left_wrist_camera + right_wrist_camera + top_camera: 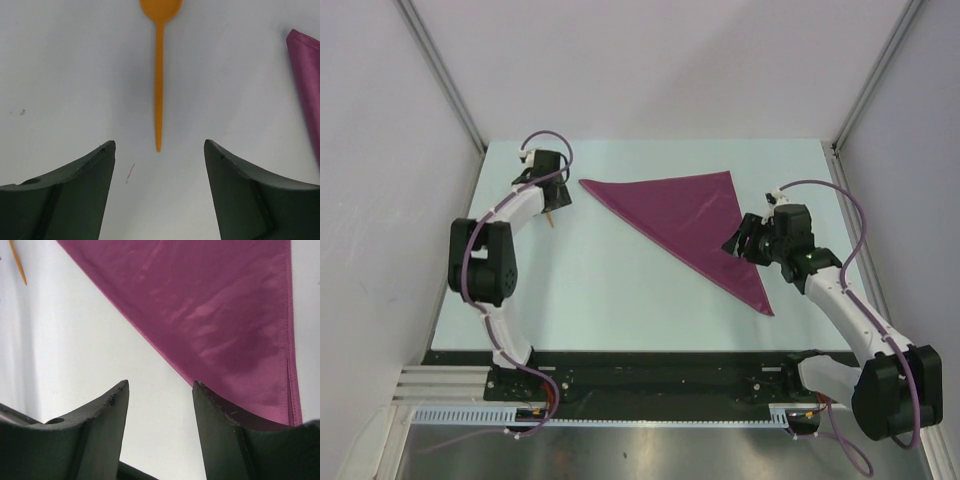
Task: Fold the napkin, place the utensils inside, and roll it up
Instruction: Grab a utensil with the left arm
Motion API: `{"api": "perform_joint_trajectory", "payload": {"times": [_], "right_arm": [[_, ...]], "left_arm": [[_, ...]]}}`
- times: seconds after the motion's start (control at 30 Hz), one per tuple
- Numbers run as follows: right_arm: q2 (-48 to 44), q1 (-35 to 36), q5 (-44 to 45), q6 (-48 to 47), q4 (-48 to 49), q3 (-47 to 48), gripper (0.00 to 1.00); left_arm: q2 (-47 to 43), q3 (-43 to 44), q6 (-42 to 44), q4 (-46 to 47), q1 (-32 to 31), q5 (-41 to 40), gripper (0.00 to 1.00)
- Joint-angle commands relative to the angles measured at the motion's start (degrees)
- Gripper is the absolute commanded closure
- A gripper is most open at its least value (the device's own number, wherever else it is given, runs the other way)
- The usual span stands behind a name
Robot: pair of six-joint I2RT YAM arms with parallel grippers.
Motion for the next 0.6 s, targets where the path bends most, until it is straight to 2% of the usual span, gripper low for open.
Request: {"api": "perform_joint_trajectory", "payload": {"times": [0.0, 0.27, 0.4, 0.57], "right_arm": [[-3.1, -0.3, -3.6, -1.4, 2.2, -0.4, 0.41], [-4.7, -0.4, -5.1, -2.1, 0.8, 0.1, 0.42], [-5.0, -0.3, -5.4, -1.6, 0.5, 0.0, 0.42], [-5.7, -0.3, -5.7, -1.4, 0.1, -0.1, 0.42]], "left_arm": [[5.5, 6.3, -5.2, -0.1, 1.7, 0.9, 0.26], [12.4, 11.0, -7.2, -0.8, 4.9, 3.6, 0.32], [14.5, 12.9, -8.4, -0.7, 6.7, 7.4, 0.42], [17.2, 16.8, -8.1, -3.1, 6.7, 8.6, 0.45]]}}
